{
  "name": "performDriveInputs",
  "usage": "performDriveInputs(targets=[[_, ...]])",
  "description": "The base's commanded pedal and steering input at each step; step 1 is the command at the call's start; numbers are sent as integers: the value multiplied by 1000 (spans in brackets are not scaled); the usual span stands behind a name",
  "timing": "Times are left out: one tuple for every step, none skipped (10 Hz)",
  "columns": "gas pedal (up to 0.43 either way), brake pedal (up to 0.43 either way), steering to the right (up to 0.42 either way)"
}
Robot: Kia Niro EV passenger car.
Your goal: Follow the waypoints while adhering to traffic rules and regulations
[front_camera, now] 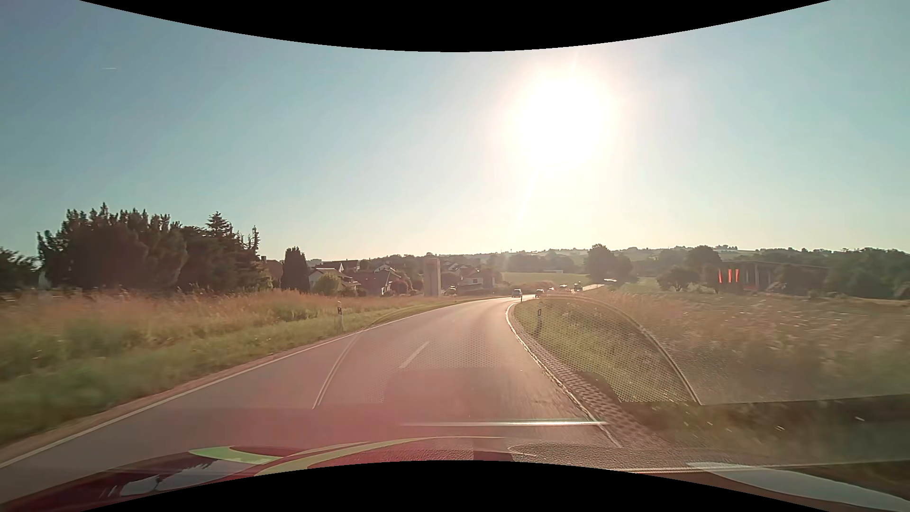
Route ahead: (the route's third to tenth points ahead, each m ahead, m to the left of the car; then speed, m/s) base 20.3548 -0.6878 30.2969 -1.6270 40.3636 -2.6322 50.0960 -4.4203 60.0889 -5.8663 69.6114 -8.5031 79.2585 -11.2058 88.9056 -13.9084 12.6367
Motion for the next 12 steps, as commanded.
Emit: performDriveInputs(targets=[[8,0,17],[39,0,17],[47,0,17],[67,0,17],[67,0,19],[67,0,21],[67,0,21],[67,0,22],[67,0,21],[67,0,21],[67,0,20],[67,0,18]])
